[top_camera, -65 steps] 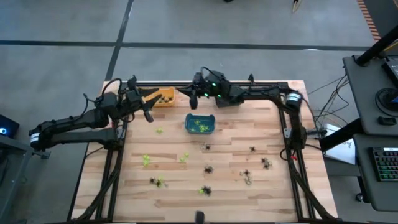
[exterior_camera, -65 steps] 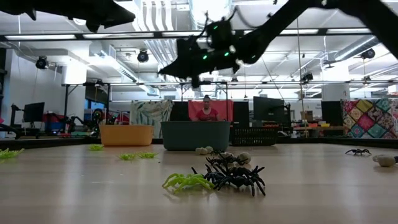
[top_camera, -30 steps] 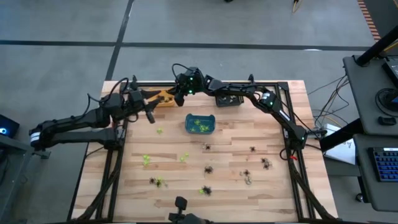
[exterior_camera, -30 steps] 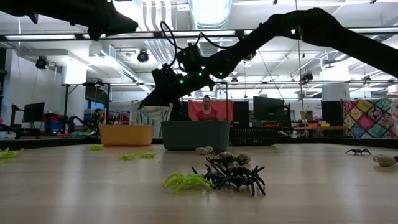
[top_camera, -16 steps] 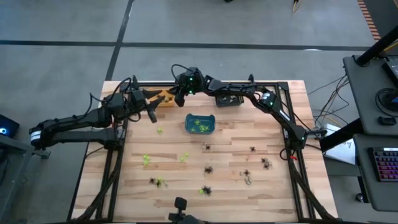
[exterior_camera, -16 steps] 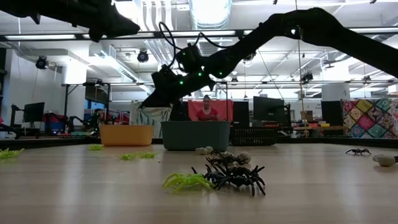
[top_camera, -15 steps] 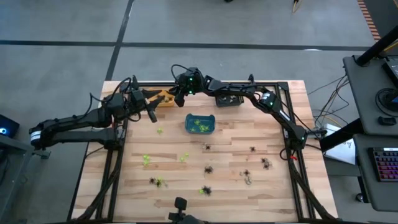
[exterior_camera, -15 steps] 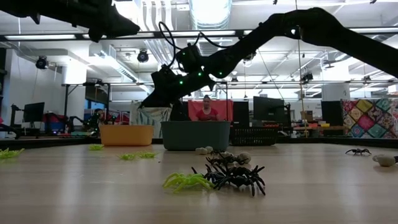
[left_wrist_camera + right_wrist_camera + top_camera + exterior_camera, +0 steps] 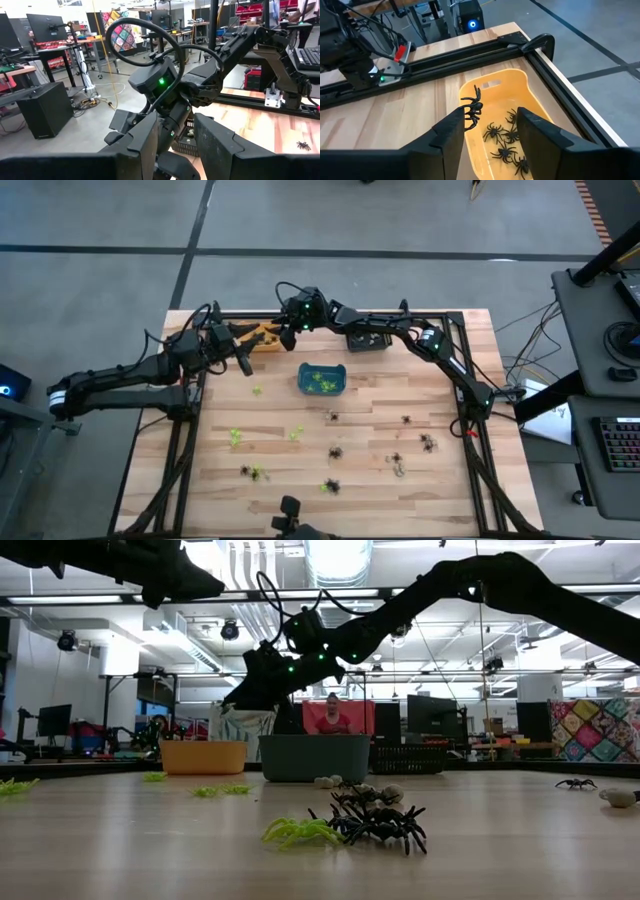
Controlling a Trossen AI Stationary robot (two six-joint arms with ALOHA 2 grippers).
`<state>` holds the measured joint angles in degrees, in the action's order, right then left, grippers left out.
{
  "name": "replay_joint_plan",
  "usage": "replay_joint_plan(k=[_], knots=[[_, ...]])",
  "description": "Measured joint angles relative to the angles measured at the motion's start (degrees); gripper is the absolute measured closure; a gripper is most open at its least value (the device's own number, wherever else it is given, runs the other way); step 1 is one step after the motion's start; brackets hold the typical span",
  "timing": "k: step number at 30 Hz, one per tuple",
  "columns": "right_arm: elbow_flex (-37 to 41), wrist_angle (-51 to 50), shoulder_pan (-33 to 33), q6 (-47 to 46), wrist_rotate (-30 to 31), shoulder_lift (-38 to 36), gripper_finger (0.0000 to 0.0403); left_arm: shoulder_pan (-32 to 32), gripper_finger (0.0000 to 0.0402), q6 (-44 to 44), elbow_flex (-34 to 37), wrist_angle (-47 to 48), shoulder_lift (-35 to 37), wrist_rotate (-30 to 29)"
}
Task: Sort Halloween decoration
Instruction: Put the black spider toy into the yellow bin
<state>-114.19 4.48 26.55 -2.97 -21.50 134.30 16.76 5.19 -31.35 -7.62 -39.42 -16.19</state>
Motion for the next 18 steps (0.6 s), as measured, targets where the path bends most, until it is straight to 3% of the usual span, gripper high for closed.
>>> replay_joint_plan(k=[4, 9, 15, 18], knots=[[0.0, -1.86, 0.0, 0.05, 1.96, -0.02, 0.0223, 0.0, 0.029, -0.04, 0.0, 0.0, 0.0, 0.0], [0.02, -5.85, -0.02, -0.02, 9.06, -0.02, 0.0208, 0.0, 0.029, -0.21, 0.0, -0.04, 0.0, 0.0], [-0.92, -13.05, -0.18, 4.25, 9.53, -0.02, 0.0207, 0.01, 0.029, -0.83, 0.0, -0.04, 0.01, 0.0], [-1.58, -11.44, -0.39, 5.66, 9.7, -0.02, 0.0207, -0.01, 0.029, -0.83, 0.0, -0.07, 0.0, 0.0]])
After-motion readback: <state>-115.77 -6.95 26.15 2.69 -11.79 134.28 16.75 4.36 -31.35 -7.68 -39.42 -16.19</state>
